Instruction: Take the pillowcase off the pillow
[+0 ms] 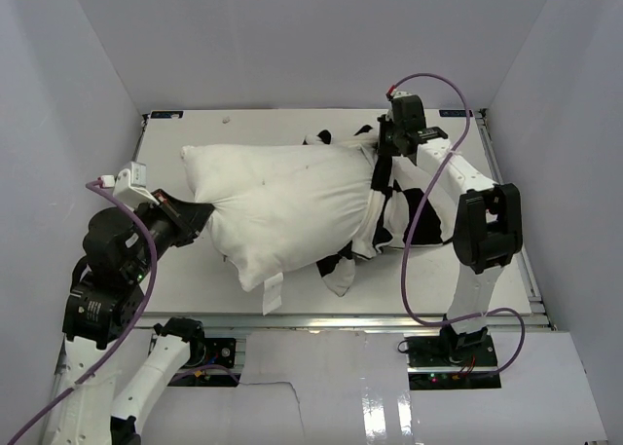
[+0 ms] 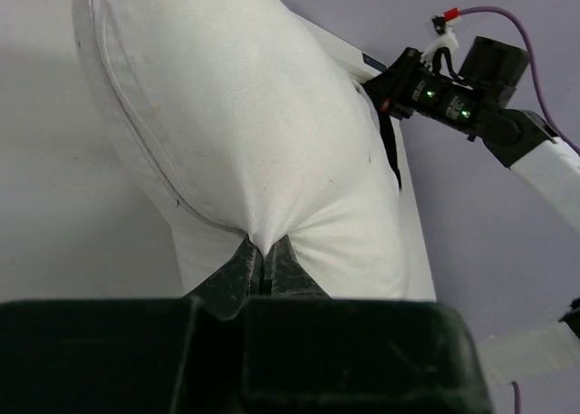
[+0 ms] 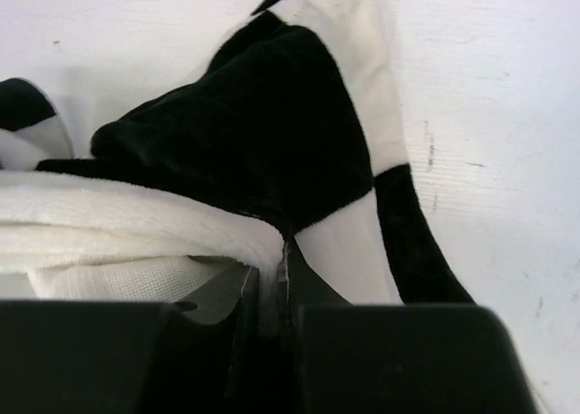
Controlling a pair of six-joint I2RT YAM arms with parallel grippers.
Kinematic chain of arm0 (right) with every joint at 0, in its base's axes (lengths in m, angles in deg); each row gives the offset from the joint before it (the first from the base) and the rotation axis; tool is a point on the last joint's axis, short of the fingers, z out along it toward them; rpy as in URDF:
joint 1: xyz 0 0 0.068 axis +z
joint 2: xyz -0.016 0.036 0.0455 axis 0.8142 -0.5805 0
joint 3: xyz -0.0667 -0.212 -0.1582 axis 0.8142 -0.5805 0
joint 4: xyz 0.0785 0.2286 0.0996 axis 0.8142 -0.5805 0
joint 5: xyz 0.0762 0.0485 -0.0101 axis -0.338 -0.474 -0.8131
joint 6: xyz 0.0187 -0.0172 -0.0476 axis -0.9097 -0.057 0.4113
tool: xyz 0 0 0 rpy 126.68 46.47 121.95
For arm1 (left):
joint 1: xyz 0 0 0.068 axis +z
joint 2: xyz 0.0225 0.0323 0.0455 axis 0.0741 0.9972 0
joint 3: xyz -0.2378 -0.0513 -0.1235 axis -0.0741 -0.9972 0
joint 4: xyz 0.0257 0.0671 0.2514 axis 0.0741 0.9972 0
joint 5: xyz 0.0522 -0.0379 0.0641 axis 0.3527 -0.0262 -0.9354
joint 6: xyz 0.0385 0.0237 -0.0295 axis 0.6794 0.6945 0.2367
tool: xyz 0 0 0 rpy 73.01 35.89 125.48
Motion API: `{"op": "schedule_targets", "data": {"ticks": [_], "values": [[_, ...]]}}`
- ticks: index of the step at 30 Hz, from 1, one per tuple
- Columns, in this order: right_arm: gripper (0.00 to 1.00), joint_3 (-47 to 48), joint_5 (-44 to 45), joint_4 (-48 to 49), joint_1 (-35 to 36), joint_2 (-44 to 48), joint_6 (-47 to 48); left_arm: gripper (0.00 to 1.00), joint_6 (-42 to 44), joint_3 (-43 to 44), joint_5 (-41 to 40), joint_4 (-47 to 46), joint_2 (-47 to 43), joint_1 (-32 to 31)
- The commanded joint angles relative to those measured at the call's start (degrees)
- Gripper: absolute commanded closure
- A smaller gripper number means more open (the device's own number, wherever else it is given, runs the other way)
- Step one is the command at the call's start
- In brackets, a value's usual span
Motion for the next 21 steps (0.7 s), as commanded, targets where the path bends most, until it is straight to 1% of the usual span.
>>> {"op": "schedule_targets", "data": {"ticks": [1, 2, 3, 4, 6, 8, 9, 10, 13, 14, 15, 16, 17, 18, 19, 20, 21], "values": [[0.87, -3.0, -3.1, 5.1, -4.1, 3.5, 2.0, 1.00, 1.7, -0.5, -8.4, -5.5, -2.1, 0.4], [0.77, -3.1, -6.0, 5.2, -3.3, 4.5, 2.5, 1.00, 1.4, -1.8, -7.4, -7.2, -1.9, 0.4], [0.72, -2.8, -9.4, 4.7, -2.8, 6.6, 2.7, 1.00, 1.2, -3.2, -6.7, -8.3, -1.9, 0.4], [0.66, -2.5, -10.1, 4.1, -2.1, 7.8, 3.5, 1.00, 0.8, -5.7, -4.0, -9.4, -2.0, 0.4], [0.34, -0.6, -15.8, 0.7, 0.2, 10.5, 4.8, 1.00, 0.0, -7.7, -3.1, -11.8, -2.1, 0.4], [0.10, 0.9, -18.1, -2.2, 2.9, 12.1, 6.6, 1.00, -0.3, -9.4, -2.7, -12.9, -1.6, 0.4], [0.10, 1.0, -13.1, -4.2, 4.1, 14.2, 6.9, 1.00, -0.4, -9.6, -2.5, -13.3, -1.3, 0.4], [0.10, 0.5, -11.0, -4.8, 5.2, 15.5, 7.1, 1.00, -0.6, -10.4, -2.2, -13.5, -1.1, 0.4], [0.10, -3.1, -10.0, -6.9, 6.9, 21.1, 5.8, 1.00, -1.1, -11.9, -0.9, -15.8, -0.6, 0.4], [0.10, -4.7, -10.2, -6.7, 7.7, 22.9, 5.1, 1.00, -1.1, -12.8, -1.0, -16.2, 0.4, 0.4], [0.10, -6.8, -11.0, -6.3, 7.9, 27.1, 4.7, 1.00, -1.0, -13.0, -1.0, -16.4, 1.1, 0.4], [0.09, -11.7, -11.8, -4.6, 8.3, 29.5, 4.5, 1.00, -1.0, -12.9, -1.0, -16.5, 1.9, 0.4], [0.07, -14.3, -12.8, -3.9, 9.1, 31.7, 3.8, 1.00, -1.0, -12.7, -0.9, -16.5, 2.7, 0.4], [0.07, -16.9, -13.5, -3.2, 9.5, 36.2, 3.4, 1.00, -1.2, -12.8, -0.4, -16.6, 3.6, 0.4], [0.06, -22.6, -14.2, -1.0, 10.5, 38.7, 3.1, 1.00, -1.4, -12.9, -0.1, -17.3, 3.8, 0.4], [0.05, -25.7, -16.3, 0.3, 11.0, 43.5, 2.6, 1.00, -1.7, -13.1, 0.2, -17.7, 3.9, 0.4], [0.04, -28.5, -17.2, 1.3, 11.5, 45.6, 2.3, 1.00, -1.9, -13.1, 0.5, -17.8, 4.1, 0.4]]}}
